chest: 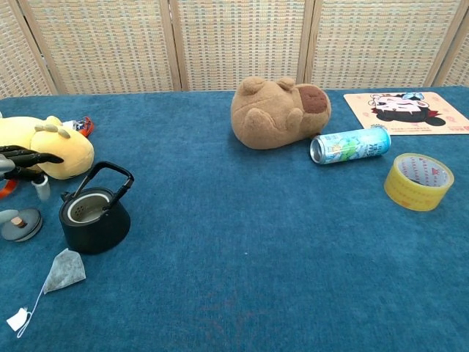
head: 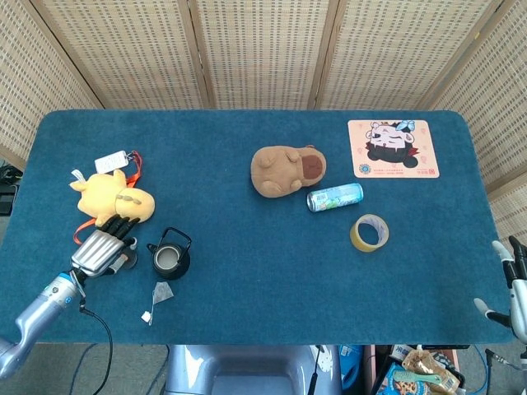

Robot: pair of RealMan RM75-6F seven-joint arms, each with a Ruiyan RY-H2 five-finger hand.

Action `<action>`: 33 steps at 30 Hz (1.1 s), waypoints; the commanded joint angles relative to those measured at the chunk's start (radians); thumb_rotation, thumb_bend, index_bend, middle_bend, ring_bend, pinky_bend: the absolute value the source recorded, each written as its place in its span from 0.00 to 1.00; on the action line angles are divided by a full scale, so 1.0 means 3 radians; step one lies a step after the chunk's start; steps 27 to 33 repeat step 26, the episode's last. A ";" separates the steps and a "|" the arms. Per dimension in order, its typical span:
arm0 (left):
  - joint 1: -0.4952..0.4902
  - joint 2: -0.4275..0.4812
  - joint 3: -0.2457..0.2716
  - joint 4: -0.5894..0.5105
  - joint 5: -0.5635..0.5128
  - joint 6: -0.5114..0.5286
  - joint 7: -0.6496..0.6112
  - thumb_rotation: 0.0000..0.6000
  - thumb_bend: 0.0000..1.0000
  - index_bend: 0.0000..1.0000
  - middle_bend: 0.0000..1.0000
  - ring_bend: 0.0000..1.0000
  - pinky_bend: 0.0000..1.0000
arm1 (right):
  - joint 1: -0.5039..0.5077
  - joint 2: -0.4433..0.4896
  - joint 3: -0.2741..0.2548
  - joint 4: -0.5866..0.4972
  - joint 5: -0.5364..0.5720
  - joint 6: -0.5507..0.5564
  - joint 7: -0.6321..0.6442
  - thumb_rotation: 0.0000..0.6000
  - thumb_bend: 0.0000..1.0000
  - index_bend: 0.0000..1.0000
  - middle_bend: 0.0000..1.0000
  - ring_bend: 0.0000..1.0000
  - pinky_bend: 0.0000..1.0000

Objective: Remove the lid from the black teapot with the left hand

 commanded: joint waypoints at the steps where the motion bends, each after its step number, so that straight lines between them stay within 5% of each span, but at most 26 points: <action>1: 0.0037 0.0121 -0.0032 -0.0177 0.0054 0.0184 -0.0082 1.00 0.31 0.00 0.00 0.00 0.00 | -0.0002 0.0005 -0.0003 -0.0005 -0.0008 0.0004 0.0007 1.00 0.00 0.00 0.00 0.00 0.00; 10: 0.0365 0.0654 -0.0213 -0.0922 0.0089 0.1074 -0.0091 1.00 0.23 0.00 0.00 0.00 0.00 | -0.0013 0.0020 -0.0024 -0.0028 -0.0063 0.0030 0.0029 1.00 0.00 0.00 0.00 0.00 0.00; 17: 0.0906 0.0830 -0.0366 -0.1693 -0.0461 0.1679 0.0708 1.00 0.18 0.00 0.00 0.00 0.00 | -0.0030 0.0021 -0.0037 -0.0032 -0.0103 0.0071 0.0027 1.00 0.00 0.00 0.00 0.00 0.00; 33: 0.1169 0.0756 -0.0282 -0.1807 -0.0546 0.1719 0.0637 1.00 0.18 0.00 0.00 0.00 0.00 | -0.0042 0.0022 -0.0048 -0.0026 -0.0139 0.0099 0.0033 1.00 0.00 0.00 0.00 0.00 0.00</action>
